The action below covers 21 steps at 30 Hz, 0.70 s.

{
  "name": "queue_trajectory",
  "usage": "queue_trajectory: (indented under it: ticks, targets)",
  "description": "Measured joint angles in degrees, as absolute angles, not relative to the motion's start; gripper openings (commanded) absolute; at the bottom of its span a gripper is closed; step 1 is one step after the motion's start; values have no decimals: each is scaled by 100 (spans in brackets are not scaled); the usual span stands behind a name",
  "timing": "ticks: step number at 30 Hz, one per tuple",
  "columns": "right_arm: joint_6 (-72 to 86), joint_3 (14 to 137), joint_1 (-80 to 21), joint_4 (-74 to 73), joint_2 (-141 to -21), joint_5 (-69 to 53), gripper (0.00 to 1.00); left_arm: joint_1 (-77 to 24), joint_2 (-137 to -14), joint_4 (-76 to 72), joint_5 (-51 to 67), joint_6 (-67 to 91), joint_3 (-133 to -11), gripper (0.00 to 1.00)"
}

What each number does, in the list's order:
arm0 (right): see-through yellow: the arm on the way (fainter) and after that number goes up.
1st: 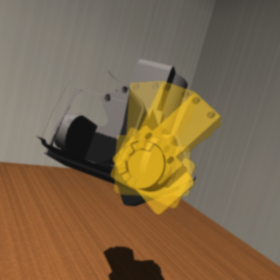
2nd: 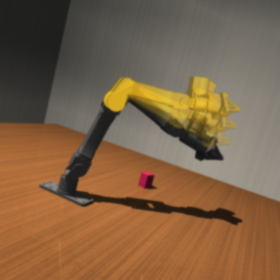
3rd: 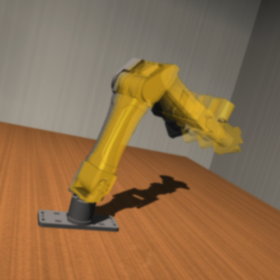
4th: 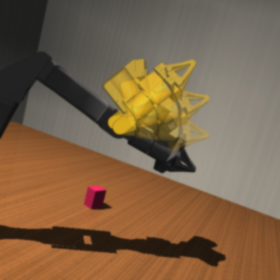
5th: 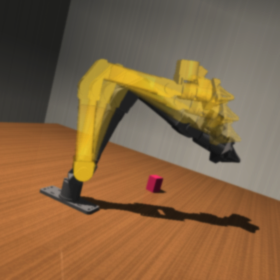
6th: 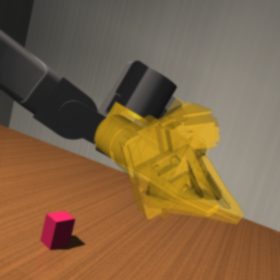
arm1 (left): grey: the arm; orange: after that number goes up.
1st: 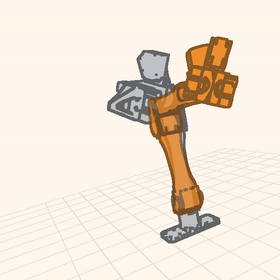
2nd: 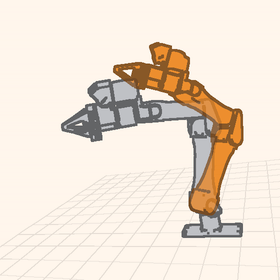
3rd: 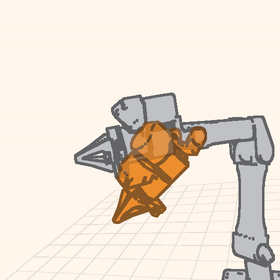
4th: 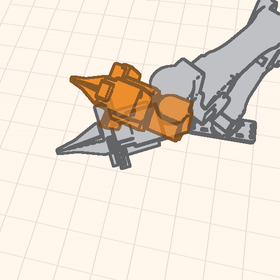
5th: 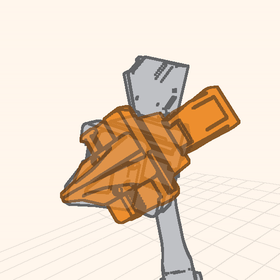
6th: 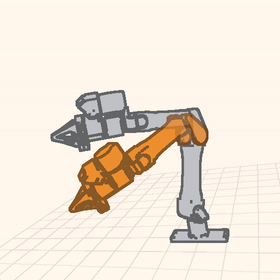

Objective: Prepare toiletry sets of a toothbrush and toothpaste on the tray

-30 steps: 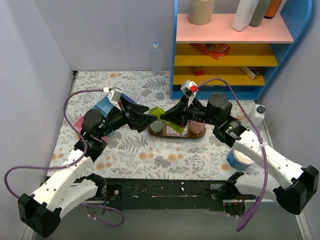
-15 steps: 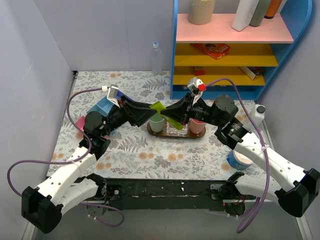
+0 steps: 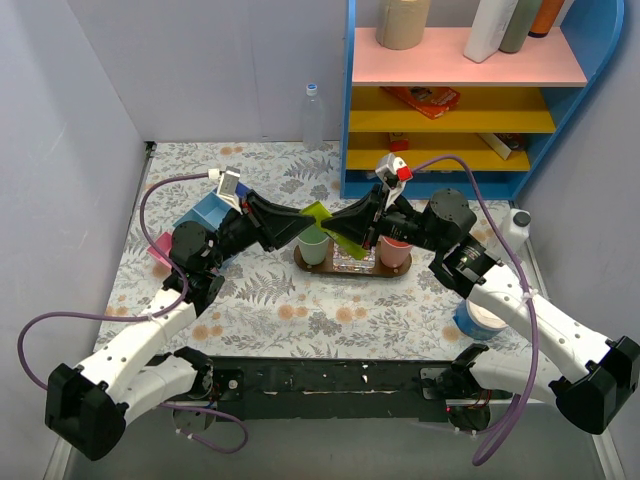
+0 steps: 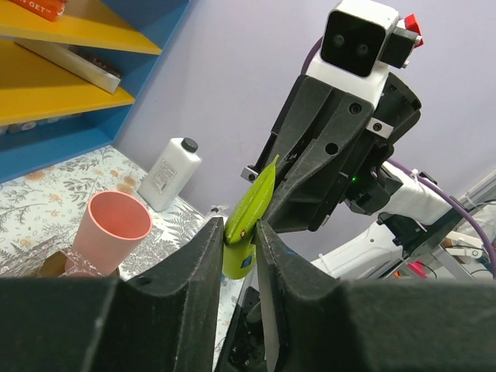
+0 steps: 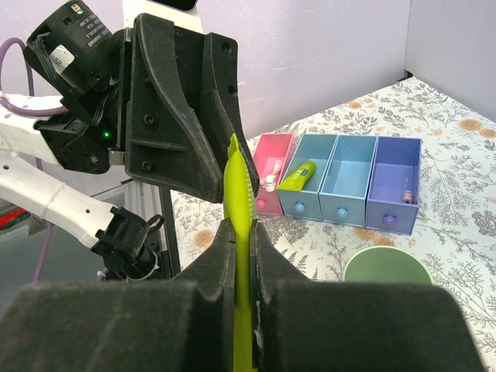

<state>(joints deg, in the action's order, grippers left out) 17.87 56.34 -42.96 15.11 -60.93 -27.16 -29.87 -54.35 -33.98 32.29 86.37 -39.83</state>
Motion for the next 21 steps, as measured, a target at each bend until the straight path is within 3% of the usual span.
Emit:
queue_trajectory:
  ticks: [3, 9, 12, 13, 15, 17, 21]
  targets:
    - [1789, 5634, -4296, 1520, -6095, -2714, 1, -2985, -5463, -3461, 3291, 8641, -3983, 0]
    - [1785, 5634, -4281, 1525, -6095, -2711, 1, -2980, -5500, -3594, 3380, 8685, -3979, 0]
    - [1758, 5634, -4281, 1511, -6093, -2694, 13, -2980, -5500, -3594, 3389, 8637, -3979, 0]
    - [1737, 5634, -4281, 1487, -6090, -2687, 22, -2978, -5500, -3575, 3395, 8602, -3979, 0]
    - [1669, 5634, -4278, 1380, -6075, -2659, 29, -2980, -5502, -3487, 3446, 8521, -3979, 0]
    - [1586, 5636, -4276, 1162, -6047, -2624, 43, -2980, -5520, -3365, 3601, 8370, -3990, 0]
    - [1288, 5736, -4209, 434, -6003, -2512, 55, -2982, -5710, -2893, 4130, 7999, -4123, 0]
